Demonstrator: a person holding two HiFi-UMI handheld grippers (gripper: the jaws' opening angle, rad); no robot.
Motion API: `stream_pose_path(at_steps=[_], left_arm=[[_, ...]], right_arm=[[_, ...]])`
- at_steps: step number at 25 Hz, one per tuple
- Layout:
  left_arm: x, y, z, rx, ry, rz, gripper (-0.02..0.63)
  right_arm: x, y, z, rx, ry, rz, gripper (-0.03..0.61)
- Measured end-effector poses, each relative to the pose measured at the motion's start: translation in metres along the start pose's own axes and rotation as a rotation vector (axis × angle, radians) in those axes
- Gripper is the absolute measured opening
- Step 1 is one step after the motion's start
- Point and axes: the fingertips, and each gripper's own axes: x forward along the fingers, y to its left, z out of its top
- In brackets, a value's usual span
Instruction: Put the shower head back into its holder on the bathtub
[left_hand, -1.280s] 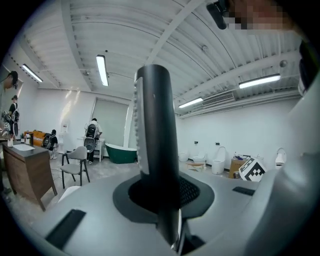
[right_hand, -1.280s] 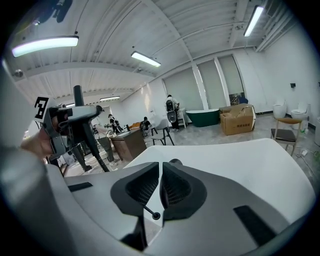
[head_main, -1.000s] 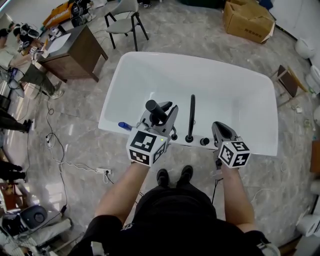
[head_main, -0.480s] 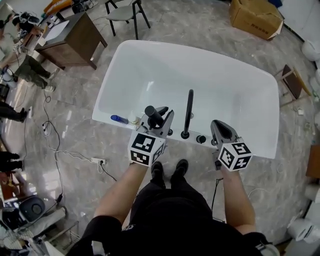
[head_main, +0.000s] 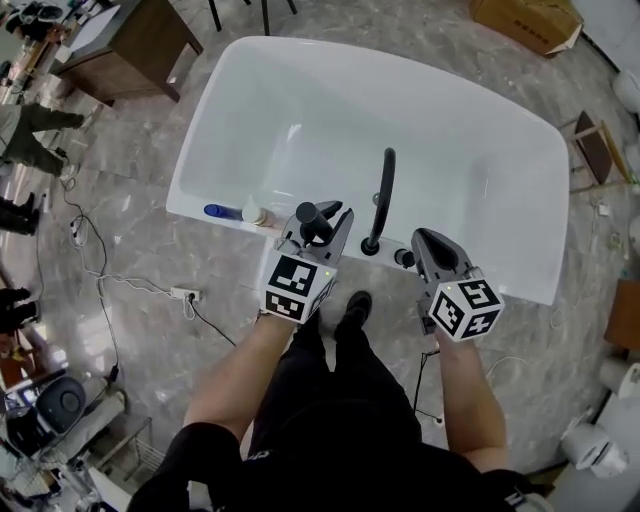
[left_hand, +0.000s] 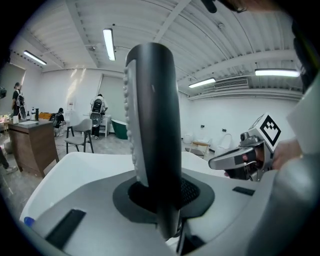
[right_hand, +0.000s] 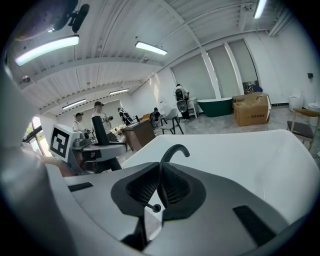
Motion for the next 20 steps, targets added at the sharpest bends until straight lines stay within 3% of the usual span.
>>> stream_pose_path(at_steps=[9, 20], left_arm=[[0.049, 0.022, -0.066, -0.02, 0.114, -0.019, 0.077], [0.101, 0.045, -0.157, -0.036, 0.214, 0.005, 0.078]], right_arm=[[0.033, -0.033, -0.026, 0.031, 0.031, -0.052, 0.026], [0.052, -0.05, -0.059, 0.061, 0.001, -0.038, 0.026]])
